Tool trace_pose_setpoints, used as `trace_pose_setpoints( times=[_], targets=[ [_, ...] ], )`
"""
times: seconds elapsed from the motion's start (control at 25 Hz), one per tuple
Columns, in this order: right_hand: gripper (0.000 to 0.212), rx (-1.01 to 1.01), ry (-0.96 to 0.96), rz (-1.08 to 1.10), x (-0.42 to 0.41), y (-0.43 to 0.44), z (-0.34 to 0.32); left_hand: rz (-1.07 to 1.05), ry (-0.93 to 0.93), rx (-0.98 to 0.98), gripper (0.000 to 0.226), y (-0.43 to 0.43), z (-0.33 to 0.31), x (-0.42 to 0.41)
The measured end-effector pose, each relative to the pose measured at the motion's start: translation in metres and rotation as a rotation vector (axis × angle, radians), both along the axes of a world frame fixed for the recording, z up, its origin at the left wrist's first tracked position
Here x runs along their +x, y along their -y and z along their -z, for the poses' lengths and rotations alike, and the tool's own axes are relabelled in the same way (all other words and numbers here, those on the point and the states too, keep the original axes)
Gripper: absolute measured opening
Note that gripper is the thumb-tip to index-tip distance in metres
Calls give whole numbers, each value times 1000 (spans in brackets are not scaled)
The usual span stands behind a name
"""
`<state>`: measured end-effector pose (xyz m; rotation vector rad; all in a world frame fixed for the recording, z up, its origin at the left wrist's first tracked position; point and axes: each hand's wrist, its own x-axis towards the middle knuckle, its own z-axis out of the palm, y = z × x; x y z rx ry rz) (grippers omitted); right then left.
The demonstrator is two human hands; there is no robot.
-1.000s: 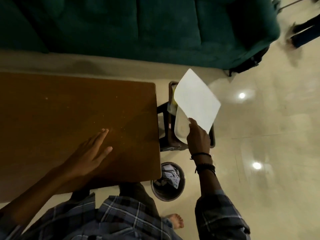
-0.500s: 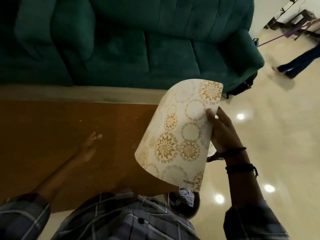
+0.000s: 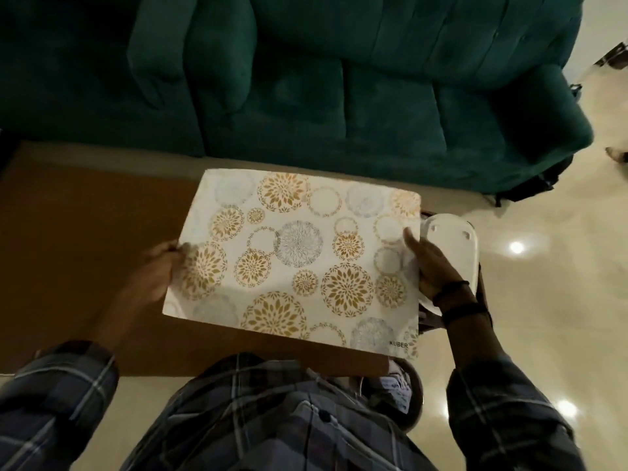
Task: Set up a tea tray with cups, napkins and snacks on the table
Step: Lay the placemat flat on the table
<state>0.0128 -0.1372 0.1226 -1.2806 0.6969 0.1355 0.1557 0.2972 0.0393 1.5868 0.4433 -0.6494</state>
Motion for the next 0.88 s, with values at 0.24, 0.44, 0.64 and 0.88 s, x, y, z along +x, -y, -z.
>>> trace_pose_setpoints(
  times=[0.24,0.44,0.64,0.88],
  targets=[
    [35,-25,-207,-120,-4,-60,68,-158,48,224,30,-55,20,10],
    [33,-223,-388,-171,1,-110,125,-154,-7,294,34,-98,69,14],
    [30,-221,-446,-103,18,-145,207,-213,-67,359,30,-134,149,36],
    [23,-381,-437,-54,70,-191,287,-248,-51,467,30,-168,214,64]
  ],
)
